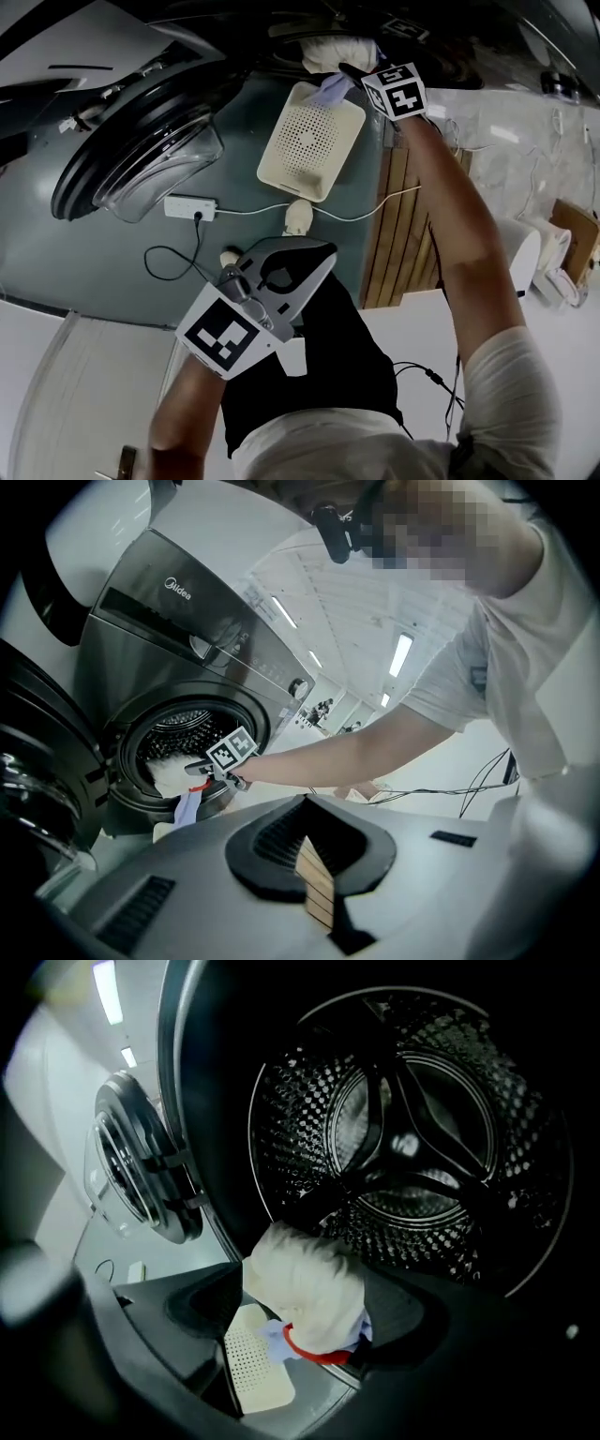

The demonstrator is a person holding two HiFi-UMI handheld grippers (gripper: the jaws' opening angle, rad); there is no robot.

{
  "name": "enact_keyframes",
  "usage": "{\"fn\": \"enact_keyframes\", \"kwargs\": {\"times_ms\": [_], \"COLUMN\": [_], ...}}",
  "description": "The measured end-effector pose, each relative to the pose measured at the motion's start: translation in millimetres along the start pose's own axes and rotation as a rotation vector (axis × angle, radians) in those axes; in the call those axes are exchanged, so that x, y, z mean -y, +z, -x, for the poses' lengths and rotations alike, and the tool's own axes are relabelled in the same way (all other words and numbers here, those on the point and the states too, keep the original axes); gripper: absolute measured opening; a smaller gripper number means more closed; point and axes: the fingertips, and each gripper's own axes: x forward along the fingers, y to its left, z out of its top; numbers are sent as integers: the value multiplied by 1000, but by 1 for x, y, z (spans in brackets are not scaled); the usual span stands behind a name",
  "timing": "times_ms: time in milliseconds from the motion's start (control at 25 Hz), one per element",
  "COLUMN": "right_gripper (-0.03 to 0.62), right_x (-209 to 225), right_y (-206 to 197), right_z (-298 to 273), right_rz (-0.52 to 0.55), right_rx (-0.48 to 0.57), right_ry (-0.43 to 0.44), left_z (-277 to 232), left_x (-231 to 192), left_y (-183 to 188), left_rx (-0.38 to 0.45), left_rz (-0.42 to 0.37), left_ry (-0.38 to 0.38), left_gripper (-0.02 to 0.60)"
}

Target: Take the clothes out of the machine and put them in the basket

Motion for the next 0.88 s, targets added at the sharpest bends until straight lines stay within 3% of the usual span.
{"fn": "enact_keyframes", "kwargs": {"times_ms": [400,560,880], "right_gripper": [417,437,445], "right_x": [18,23,28], "right_y": [-18,-28,-38], "right_z": [-64,-86,-115], "right_rz": [229,249,204], "right_rx": [-113,-149,-180], "right_ry": [10,40,123], "left_z": [-7,-9,-11], "left_x": [-28,-33,-51], "left_y": [-19,-31,-44], "left_rx": [-9,-28,3], "left_rz": [-7,-25,16], "left_ry": [15,21,42], "left_gripper": [-3,-3,-3]}}
